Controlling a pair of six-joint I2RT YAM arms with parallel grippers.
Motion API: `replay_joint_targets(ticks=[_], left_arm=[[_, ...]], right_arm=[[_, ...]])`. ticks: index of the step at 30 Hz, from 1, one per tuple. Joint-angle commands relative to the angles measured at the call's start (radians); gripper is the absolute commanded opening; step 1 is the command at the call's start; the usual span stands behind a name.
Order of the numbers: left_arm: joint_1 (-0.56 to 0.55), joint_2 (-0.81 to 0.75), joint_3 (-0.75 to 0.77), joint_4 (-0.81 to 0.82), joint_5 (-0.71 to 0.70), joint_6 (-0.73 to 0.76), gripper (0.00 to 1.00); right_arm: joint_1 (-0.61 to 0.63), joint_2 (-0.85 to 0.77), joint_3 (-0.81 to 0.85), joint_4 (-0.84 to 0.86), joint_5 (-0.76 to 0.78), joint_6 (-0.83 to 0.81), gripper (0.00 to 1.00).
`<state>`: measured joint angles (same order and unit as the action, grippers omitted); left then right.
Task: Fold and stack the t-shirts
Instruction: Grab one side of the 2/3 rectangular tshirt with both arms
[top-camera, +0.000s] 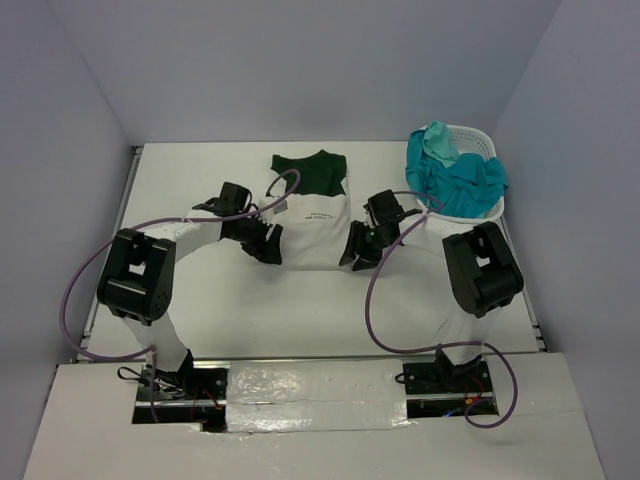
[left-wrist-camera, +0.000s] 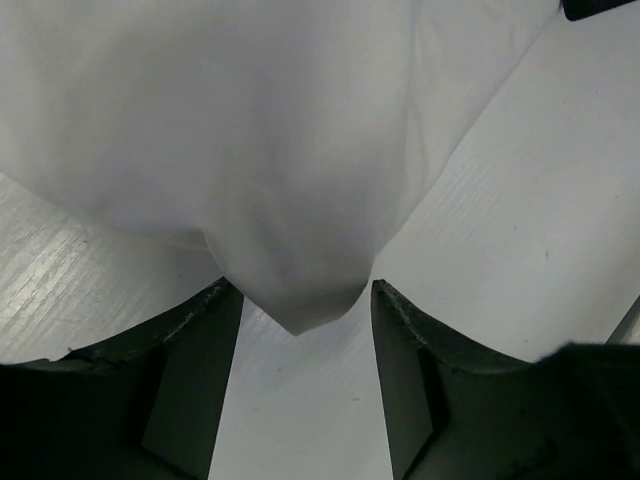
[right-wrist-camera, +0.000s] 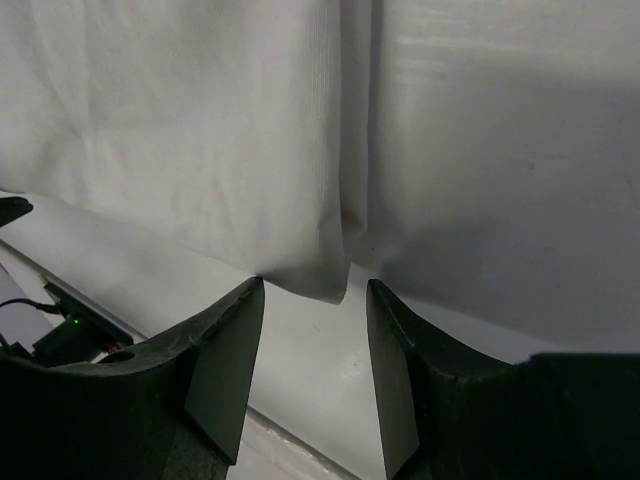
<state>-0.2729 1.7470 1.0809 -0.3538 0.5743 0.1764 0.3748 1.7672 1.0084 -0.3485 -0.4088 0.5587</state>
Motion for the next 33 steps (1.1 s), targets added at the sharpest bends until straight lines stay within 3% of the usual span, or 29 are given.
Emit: replay_joint_targets(ticks=[1, 4, 5, 6, 7, 8, 9, 14, 21, 24, 25, 26, 28, 31, 33], left_arm=[[-0.008, -0.001, -0.024, 0.081, 0.013, -0.057, 0.65], [-0.008, 0.025, -0.006, 0.056, 0.027, -0.063, 0.38], [-0.008, 0.029, 0.000, 0.041, 0.033, -0.060, 0.24], [-0.008, 0.035, 0.001, 0.026, 0.044, -0.045, 0.17], [-0.008, 0.034, -0.006, 0.006, 0.042, -0.037, 0.05], [-0.008, 0.023, -0.013, 0.001, 0.039, -0.017, 0.00], [-0.008, 0.016, -0.033, -0.002, 0.023, -0.005, 0.00], [-0.008, -0.021, -0.045, -0.126, -0.034, 0.127, 0.00], [-0.008, -0.119, -0.082, -0.250, -0.073, 0.270, 0.00], [-0.009, -0.161, -0.093, -0.264, -0.047, 0.276, 0.13], [-0.011, -0.184, -0.096, -0.270, -0.028, 0.284, 0.33], [-0.014, -0.193, -0.098, -0.284, -0.018, 0.294, 0.43], [-0.020, -0.217, -0.104, -0.345, -0.010, 0.334, 0.72], [-0.022, -0.293, -0.107, -0.416, -0.062, 0.437, 0.75], [-0.032, -0.384, -0.111, -0.427, -0.118, 0.587, 0.75]], right_arm=[[0.012, 0.001, -0.016, 0.033, -0.028, 0.024, 0.53], [0.010, 0.012, -0.013, 0.017, -0.036, 0.021, 0.44], [0.012, 0.012, -0.014, 0.019, -0.042, 0.020, 0.38], [0.010, 0.011, -0.014, 0.029, -0.047, 0.020, 0.30], [0.010, 0.011, -0.019, 0.034, -0.054, 0.018, 0.14], [0.010, 0.012, -0.021, 0.040, -0.056, 0.018, 0.08], [0.007, 0.014, -0.024, 0.051, -0.056, 0.018, 0.00], [0.007, -0.015, -0.074, 0.055, -0.059, 0.018, 0.00], [0.044, -0.228, -0.287, 0.079, -0.088, 0.033, 0.00], [0.096, -0.313, -0.352, 0.059, -0.082, 0.049, 0.00], [0.102, -0.336, -0.391, 0.060, -0.106, 0.069, 0.00], [0.105, -0.356, -0.415, 0.071, -0.120, 0.082, 0.00], [0.115, -0.429, -0.482, 0.075, -0.140, 0.112, 0.00], [0.113, -0.503, -0.542, 0.056, -0.130, 0.118, 0.00], [0.115, -0.525, -0.559, 0.055, -0.134, 0.119, 0.03]])
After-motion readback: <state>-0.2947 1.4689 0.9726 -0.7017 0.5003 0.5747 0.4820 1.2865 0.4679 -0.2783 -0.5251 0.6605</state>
